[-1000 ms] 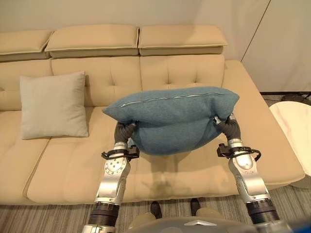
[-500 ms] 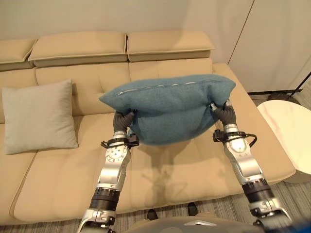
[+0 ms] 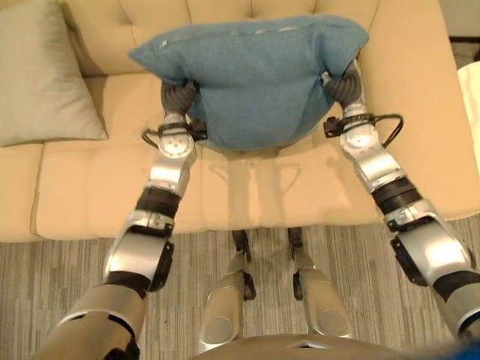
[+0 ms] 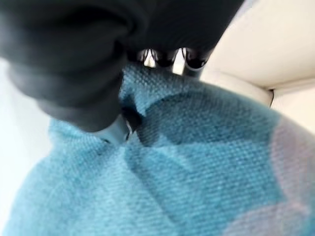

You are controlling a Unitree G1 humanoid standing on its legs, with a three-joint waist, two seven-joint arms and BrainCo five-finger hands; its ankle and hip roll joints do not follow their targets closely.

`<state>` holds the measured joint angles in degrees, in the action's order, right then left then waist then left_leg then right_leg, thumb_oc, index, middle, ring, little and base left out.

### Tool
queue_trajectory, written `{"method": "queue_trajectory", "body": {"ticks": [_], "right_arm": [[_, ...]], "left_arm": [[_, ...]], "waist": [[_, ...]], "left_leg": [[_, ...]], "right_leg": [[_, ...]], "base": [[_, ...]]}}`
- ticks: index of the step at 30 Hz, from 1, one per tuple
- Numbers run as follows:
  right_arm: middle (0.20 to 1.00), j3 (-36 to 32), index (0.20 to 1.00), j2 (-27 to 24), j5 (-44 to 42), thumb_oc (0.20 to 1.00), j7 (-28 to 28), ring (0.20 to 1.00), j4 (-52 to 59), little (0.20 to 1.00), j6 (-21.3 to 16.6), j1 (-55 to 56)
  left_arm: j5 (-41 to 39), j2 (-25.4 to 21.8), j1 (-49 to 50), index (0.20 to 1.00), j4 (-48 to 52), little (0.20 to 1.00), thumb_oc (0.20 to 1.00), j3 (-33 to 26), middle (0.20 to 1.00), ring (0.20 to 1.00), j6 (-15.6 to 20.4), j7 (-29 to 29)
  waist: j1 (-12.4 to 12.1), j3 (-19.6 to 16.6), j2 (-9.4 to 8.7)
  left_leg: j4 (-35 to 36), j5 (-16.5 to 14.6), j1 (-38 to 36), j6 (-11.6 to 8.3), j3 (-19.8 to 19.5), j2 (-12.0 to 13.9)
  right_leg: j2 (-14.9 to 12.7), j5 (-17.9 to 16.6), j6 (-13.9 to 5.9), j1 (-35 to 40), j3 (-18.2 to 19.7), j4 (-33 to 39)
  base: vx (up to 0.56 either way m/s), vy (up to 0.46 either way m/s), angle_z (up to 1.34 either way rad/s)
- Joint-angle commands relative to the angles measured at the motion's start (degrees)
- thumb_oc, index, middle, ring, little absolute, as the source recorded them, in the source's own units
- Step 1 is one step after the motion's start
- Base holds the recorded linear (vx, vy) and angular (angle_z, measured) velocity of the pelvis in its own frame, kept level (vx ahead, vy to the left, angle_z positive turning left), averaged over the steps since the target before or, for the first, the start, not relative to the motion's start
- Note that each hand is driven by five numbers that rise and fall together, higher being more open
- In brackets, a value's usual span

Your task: Pick up all the scattered cushions and arrange them neatly on the sofa.

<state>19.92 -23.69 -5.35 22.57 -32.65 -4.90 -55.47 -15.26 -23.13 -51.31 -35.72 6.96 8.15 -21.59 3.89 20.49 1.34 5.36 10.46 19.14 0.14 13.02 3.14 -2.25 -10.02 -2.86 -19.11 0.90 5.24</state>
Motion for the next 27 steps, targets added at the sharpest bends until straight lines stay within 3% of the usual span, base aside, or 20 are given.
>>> {"method": "queue_trajectory", "body": {"ticks": [1,10,19,27], "right_arm": [[0.200,0.43,0.200,1.31,2.17,0.200,0.73,0.200,4.56,0.200,-5.54,-8.70],[0.200,1.16,0.200,-0.58,2.46,0.200,3.61,0.200,3.84,0.200,-5.87,-14.75],[0.200,3.82,0.200,-0.40,2.80,0.200,4.37,0.200,-1.87,0.200,-5.41,-18.86],[0.200,5.18,0.200,-2.58,2.27,0.200,5.32,0.200,-2.17,0.200,-5.28,-22.55]], "left_arm": [[-0.55,-2.12,-9.63,0.200,3.35,0.200,0.200,2.84,0.200,0.200,8.11,-0.45],[-1.11,-3.10,-15.03,0.200,3.24,0.200,0.200,3.41,0.200,0.200,8.32,-1.67],[-0.88,-5.99,-20.94,0.200,-5.29,0.200,0.200,6.19,0.200,0.200,7.46,-1.75],[-1.47,-6.29,-23.15,0.200,-3.14,0.200,0.200,5.82,0.200,0.200,8.32,-2.65]], "waist": [[-0.42,-4.31,-0.74],[-0.22,-0.27,-1.13],[0.21,-0.39,-1.06],[0.25,0.53,-0.90]], "left_leg": [[-0.36,-6.14,-5.01,-5.41,-4.22,-0.30],[-0.36,-6.40,-6.28,-5.65,-4.82,-0.52],[-0.36,-6.24,-2.19,-5.98,-5.53,-0.36],[-0.36,-6.42,-2.83,-6.08,-5.66,-0.46]], "right_leg": [[-2.32,0.86,-2.75,3.98,-0.41,-0.24],[-2.52,0.88,-2.65,5.22,-0.94,-0.24],[-3.03,0.64,-2.67,1.56,-1.00,-0.24],[-2.76,0.79,-2.57,1.83,-1.05,-0.24]], "base": [[0.00,0.000,0.00],[0.01,-0.020,0.06],[0.01,-0.009,0.00],[0.03,-0.005,0.02]]}}
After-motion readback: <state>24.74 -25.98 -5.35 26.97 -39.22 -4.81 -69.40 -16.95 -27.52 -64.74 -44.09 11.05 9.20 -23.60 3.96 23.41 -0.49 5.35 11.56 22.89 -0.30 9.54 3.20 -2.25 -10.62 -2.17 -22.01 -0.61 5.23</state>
